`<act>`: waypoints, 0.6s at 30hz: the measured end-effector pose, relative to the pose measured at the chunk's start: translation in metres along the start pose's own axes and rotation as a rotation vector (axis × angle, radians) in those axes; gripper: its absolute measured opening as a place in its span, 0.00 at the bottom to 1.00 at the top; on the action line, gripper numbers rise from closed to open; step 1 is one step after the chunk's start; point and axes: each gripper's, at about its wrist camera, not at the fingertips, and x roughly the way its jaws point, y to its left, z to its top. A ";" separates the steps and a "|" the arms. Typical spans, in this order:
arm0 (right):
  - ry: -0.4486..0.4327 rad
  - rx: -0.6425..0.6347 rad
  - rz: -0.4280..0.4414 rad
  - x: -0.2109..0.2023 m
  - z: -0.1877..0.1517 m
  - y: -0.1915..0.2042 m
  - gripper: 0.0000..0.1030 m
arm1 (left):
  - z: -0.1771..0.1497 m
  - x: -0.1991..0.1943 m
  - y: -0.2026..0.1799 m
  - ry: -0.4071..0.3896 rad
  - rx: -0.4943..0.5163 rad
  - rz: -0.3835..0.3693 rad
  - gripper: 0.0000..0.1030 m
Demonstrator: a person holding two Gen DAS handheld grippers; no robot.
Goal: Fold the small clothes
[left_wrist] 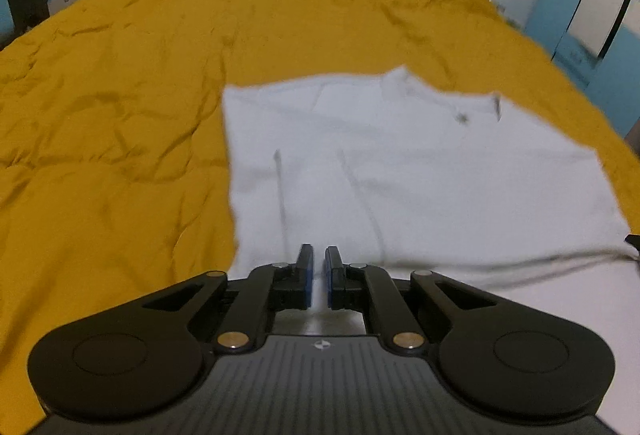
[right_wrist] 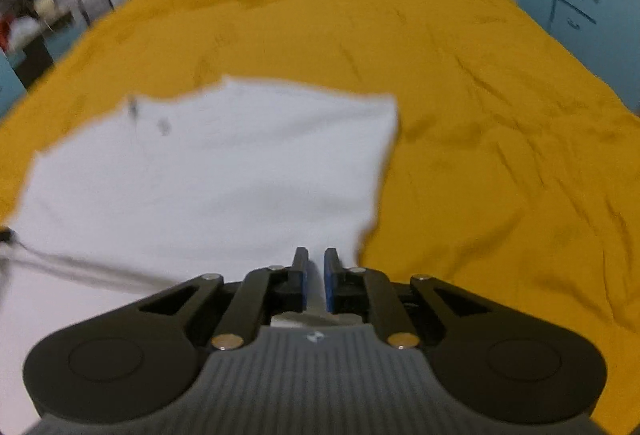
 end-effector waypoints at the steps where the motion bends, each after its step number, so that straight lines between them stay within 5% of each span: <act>1: 0.013 0.019 -0.009 0.007 -0.006 -0.004 0.00 | -0.003 -0.002 0.000 0.010 0.009 0.016 0.07; 6: -0.025 0.048 -0.019 -0.023 -0.013 -0.011 0.00 | -0.018 -0.029 -0.001 -0.003 0.036 0.017 0.07; 10: -0.059 0.003 -0.009 -0.059 -0.021 -0.006 0.21 | -0.031 -0.057 -0.008 -0.022 0.084 -0.007 0.10; 18: -0.038 -0.081 0.015 -0.120 -0.075 0.007 0.33 | -0.069 -0.110 -0.001 -0.029 0.183 -0.085 0.30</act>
